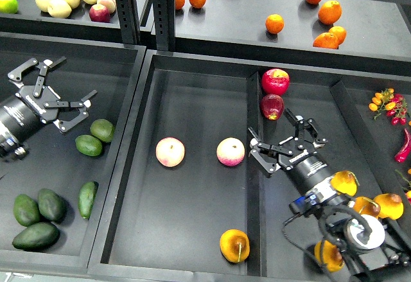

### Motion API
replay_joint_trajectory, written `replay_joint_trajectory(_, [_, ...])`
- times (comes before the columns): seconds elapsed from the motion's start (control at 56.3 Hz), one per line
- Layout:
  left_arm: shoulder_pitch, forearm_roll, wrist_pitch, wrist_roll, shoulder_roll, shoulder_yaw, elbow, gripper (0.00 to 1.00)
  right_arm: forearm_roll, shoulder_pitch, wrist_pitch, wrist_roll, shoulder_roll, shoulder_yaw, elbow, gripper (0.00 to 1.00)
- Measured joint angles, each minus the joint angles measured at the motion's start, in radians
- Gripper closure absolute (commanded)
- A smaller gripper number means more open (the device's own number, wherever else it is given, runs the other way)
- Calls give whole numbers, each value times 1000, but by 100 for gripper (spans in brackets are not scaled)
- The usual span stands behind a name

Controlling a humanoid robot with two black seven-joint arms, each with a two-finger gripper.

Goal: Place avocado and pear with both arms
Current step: 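Move the right gripper down to the yellow-orange pear in the middle bin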

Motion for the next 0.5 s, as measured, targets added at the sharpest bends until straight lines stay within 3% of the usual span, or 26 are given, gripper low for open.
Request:
replay_joint_trajectory(0.16, [101, 6, 0, 0, -197, -81, -135, 7, 0, 99, 63, -148, -178, -160, 2, 0])
replay_joint_trajectory(0.497, [213, 14, 0, 0, -214, -141, -176, 2, -9, 226, 244, -165, -407, -464, 2, 0])
